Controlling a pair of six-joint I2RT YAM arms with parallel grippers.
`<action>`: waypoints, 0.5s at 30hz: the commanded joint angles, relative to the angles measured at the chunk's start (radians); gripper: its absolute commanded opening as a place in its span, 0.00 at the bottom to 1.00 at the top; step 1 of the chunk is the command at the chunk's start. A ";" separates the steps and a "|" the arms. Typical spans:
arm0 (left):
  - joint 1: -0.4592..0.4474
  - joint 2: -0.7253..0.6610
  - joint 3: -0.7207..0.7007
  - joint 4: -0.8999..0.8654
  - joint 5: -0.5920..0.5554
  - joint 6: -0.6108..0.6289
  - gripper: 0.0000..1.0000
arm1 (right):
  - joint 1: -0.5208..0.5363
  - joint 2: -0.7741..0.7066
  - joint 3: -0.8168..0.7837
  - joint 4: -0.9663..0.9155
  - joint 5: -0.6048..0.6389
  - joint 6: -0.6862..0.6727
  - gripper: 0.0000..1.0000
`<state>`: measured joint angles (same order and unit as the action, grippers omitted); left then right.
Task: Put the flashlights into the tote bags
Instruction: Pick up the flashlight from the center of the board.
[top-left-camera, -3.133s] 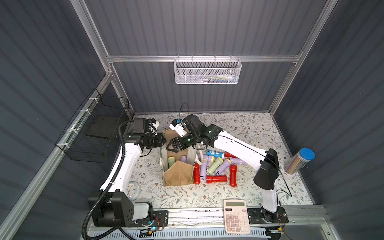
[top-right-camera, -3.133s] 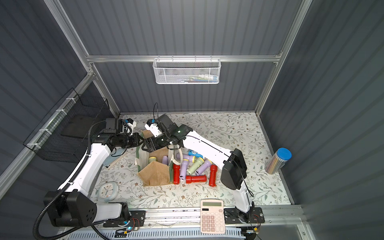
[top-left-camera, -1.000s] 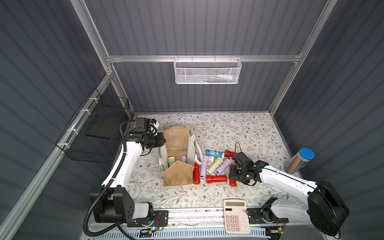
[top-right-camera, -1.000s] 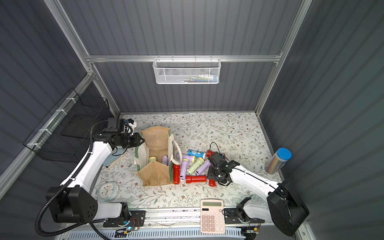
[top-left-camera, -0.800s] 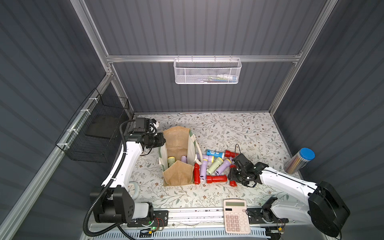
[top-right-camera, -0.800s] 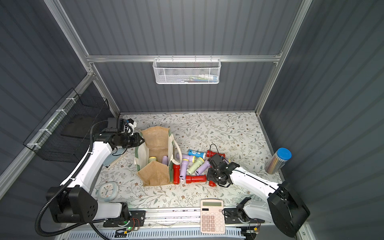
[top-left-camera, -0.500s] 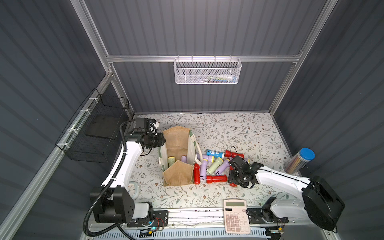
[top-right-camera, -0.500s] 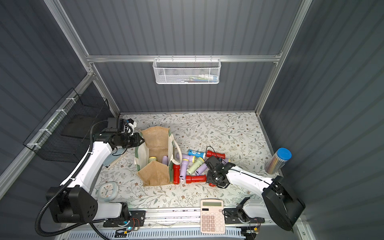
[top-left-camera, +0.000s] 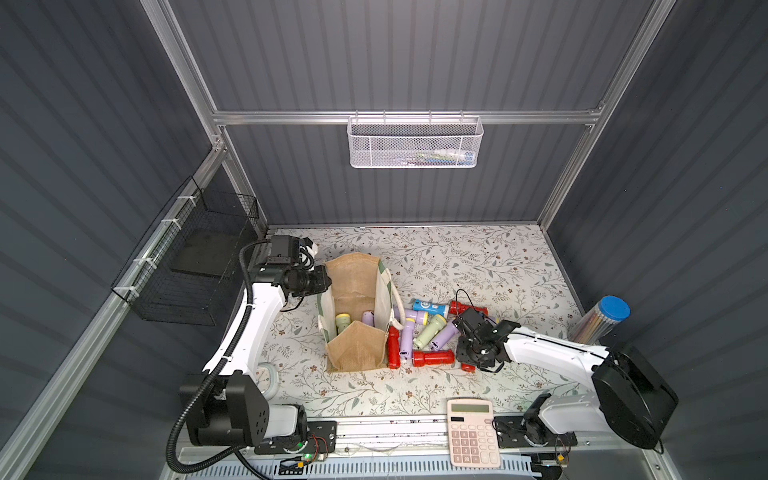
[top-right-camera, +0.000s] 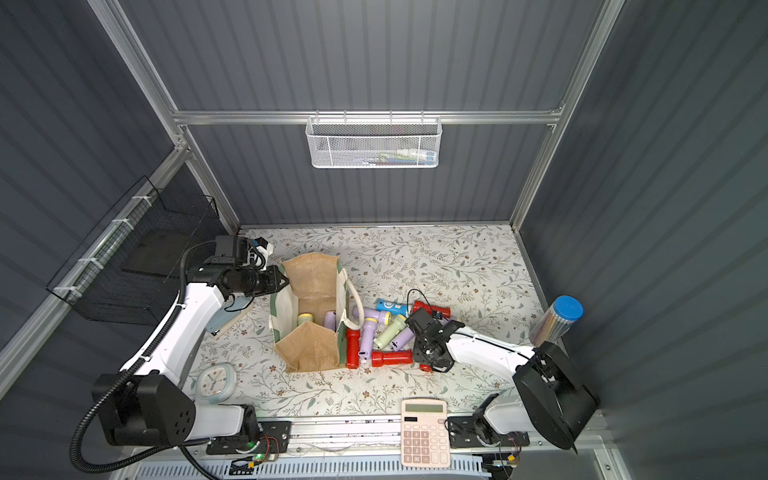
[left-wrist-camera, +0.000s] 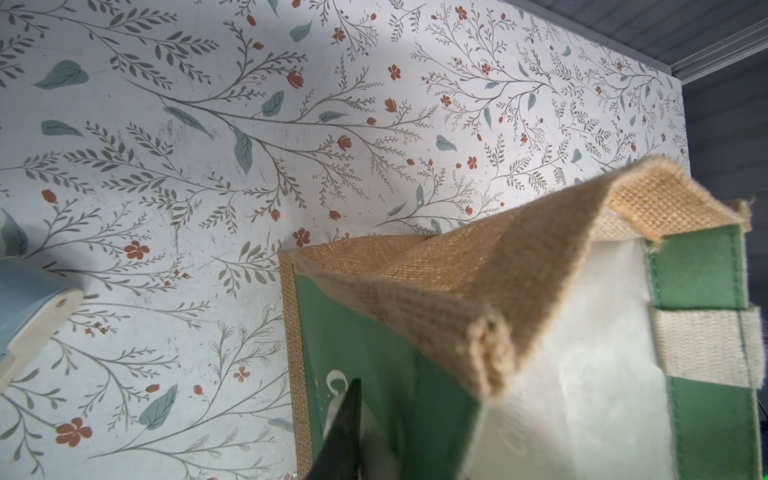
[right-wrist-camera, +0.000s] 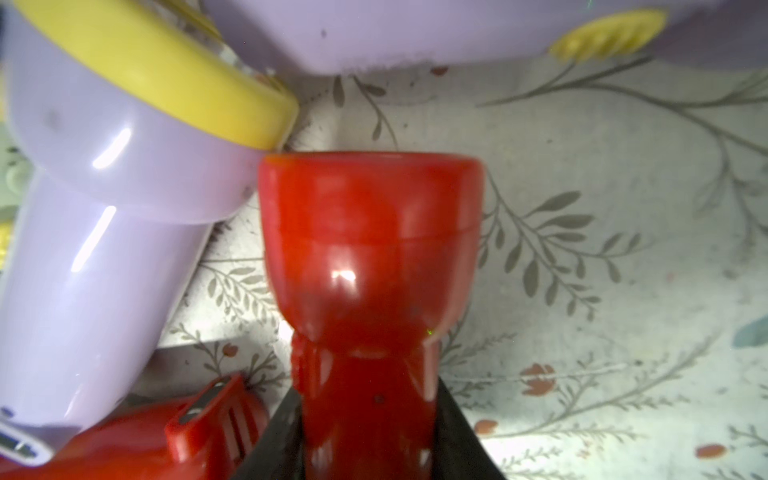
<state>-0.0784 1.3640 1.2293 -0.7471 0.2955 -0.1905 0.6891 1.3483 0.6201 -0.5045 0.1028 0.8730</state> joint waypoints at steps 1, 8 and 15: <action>0.002 0.007 0.028 -0.037 0.006 0.009 0.21 | 0.001 -0.027 0.002 -0.110 0.032 0.004 0.24; 0.001 -0.006 0.025 -0.034 0.013 0.008 0.21 | 0.001 -0.177 0.154 -0.215 0.150 -0.074 0.23; 0.002 -0.019 0.024 -0.027 0.013 0.009 0.21 | 0.000 -0.212 0.353 -0.256 0.164 -0.130 0.24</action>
<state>-0.0784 1.3636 1.2293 -0.7467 0.2962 -0.1905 0.6888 1.1347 0.8875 -0.7116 0.2348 0.7834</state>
